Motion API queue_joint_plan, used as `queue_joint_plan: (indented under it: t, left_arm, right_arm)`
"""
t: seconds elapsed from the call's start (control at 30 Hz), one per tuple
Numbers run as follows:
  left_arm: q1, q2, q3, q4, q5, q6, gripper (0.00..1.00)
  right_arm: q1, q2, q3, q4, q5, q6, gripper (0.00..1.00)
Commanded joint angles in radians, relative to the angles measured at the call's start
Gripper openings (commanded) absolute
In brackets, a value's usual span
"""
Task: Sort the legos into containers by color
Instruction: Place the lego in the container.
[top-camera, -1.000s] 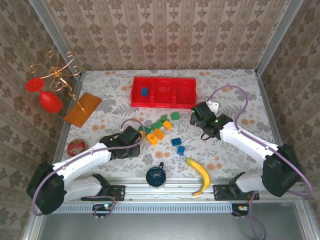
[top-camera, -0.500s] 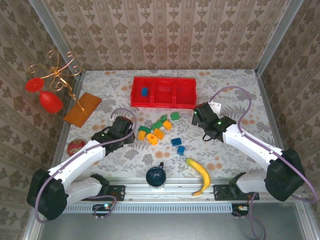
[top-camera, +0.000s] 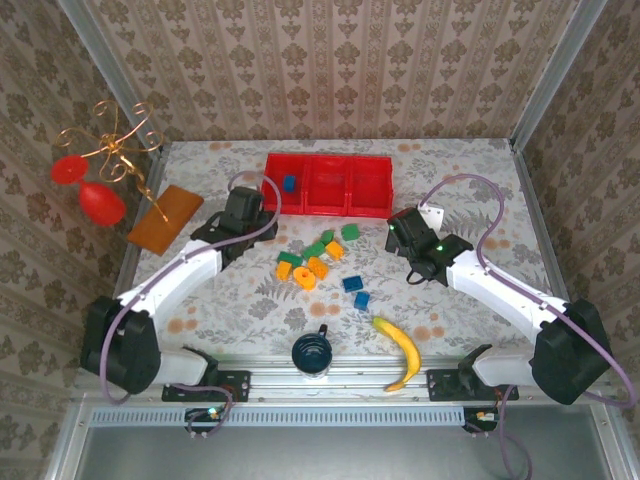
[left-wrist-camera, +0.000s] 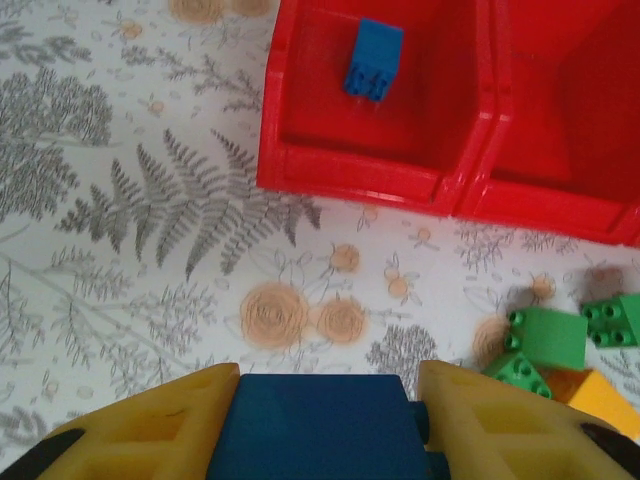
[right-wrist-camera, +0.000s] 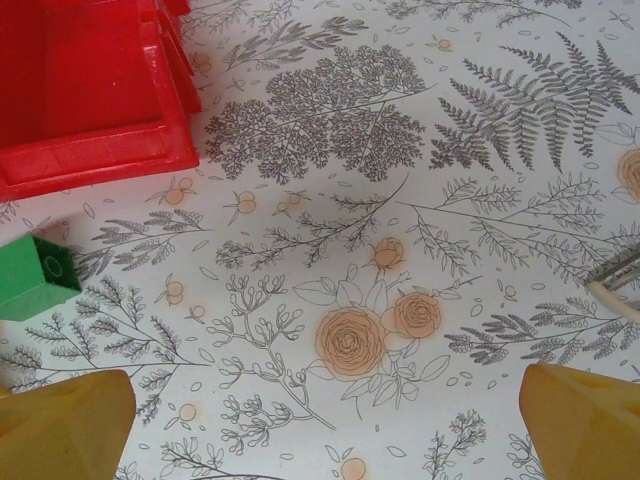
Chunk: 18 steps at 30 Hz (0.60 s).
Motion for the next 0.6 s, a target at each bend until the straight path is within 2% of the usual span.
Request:
queue_joint_plan:
  t: [0.0,0.33,0.57]
  left_arm:
    - [0.018,0.062,0.084,0.046,0.046,0.068,0.17]
    - [0.069,0.342,0.350,0.035,0.096,0.137,0.17]
    - [0.085,0.538,0.543,-0.010,0.100,0.163,0.22]
  right_arm:
    - [0.005,-0.007,-0.002,-0.046,0.059,0.023,1.00]
    - [0.006,0.007,0.000,-0.046,0.034,0.035,1.00]
    - [0.006,0.009,-0.016,-0.008,-0.036,0.033,1.00]
